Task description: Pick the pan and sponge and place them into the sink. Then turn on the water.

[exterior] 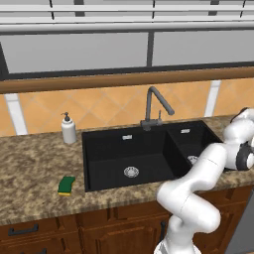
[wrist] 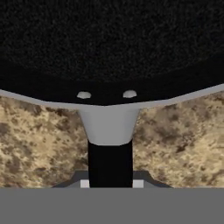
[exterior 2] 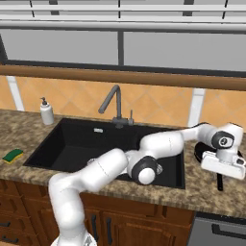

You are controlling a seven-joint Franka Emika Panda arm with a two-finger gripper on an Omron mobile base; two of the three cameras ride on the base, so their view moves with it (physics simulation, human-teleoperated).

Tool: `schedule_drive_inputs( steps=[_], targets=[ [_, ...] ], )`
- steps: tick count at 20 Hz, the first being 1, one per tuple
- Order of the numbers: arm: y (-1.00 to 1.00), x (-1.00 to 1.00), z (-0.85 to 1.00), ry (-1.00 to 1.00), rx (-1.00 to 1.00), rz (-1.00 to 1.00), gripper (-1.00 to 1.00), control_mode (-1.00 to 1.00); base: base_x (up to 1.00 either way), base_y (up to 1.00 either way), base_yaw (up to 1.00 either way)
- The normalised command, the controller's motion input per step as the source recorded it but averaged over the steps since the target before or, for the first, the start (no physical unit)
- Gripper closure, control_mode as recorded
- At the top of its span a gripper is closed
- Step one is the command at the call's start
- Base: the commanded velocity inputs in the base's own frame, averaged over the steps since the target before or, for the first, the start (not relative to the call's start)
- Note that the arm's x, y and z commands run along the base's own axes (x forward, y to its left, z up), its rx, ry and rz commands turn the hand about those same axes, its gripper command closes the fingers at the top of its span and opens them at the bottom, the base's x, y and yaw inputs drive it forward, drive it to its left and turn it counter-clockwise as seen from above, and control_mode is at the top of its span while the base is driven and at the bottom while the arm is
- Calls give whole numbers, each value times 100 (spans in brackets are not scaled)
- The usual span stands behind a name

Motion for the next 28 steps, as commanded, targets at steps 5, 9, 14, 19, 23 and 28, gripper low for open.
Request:
schedule_drive_inputs(
  steps=[5, 9, 14, 19, 23, 28],
  targets=[
    [18, -80, -5, -19, 0, 6, 100, -100, 0, 0, 0],
    [74, -100, 0, -39, 0, 8, 100, -100, 0, 0, 0],
    [100, -76, 20, -14, -16, 7, 100, -100, 0, 0, 0],
    [100, -77, 22, -19, -21, 8, 100, -100, 0, 0, 0],
    [100, -61, 27, -27, -14, 9, 100, -100, 0, 0, 0],
    [100, -49, 25, -29, -18, 9, 100, -100, 0, 0, 0]
  ],
)
